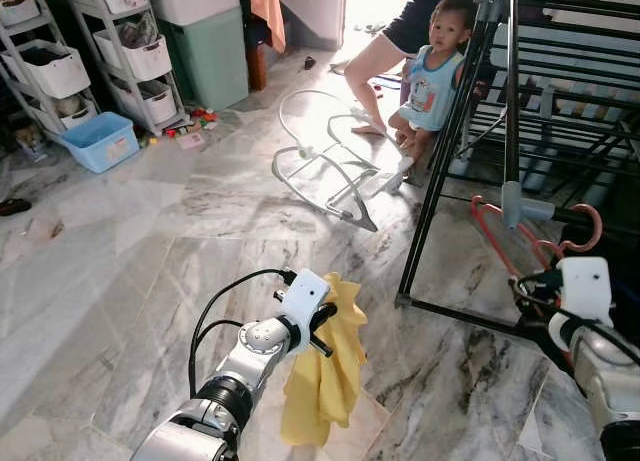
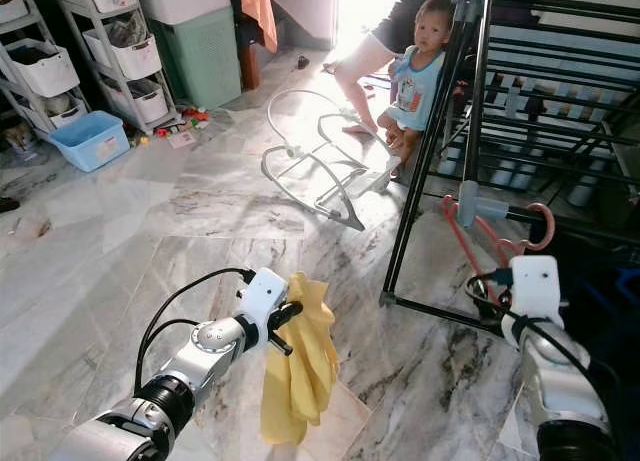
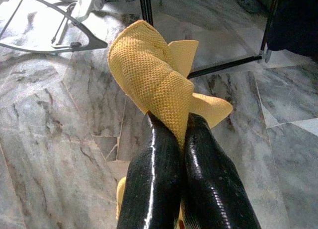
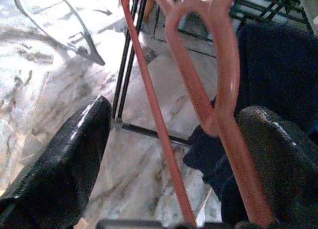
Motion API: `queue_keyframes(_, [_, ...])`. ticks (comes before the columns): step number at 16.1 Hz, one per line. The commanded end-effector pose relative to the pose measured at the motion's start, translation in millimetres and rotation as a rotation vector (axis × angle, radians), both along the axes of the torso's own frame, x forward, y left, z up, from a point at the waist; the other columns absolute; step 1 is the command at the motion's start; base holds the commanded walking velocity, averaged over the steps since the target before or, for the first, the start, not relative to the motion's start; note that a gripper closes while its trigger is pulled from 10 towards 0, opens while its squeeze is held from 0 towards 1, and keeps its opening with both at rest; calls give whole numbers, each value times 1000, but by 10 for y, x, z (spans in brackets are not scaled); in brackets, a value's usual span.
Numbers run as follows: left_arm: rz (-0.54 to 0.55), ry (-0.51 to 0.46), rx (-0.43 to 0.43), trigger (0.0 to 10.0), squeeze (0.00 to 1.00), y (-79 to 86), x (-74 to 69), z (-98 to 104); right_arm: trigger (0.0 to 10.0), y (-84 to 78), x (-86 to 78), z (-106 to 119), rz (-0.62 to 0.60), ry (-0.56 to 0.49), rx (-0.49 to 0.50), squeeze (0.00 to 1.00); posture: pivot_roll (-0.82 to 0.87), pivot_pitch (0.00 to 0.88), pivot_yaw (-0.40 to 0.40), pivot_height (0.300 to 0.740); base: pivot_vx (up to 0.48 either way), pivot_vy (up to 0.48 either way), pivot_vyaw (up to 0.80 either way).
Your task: Hang hanger
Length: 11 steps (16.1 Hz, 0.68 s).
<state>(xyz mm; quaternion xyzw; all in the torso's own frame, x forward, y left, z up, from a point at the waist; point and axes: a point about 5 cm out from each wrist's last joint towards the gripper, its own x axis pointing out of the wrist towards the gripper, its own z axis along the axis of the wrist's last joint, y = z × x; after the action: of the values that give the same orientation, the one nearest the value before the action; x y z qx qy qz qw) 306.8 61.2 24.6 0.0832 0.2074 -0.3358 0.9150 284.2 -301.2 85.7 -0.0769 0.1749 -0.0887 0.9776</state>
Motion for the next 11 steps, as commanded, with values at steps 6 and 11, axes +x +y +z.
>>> queue_keyframes(6, [-7,-19,17,10000,0,6,23,30,10000,-179,-122,173,-24,-39,11,0,-17,39,1,740,0,0,0])
queue_keyframes(11, [-13,-20,27,10000,0,11,28,33,10000,-151,-136,163,-21,-24,31,0,-10,38,2,740,0,0,0])
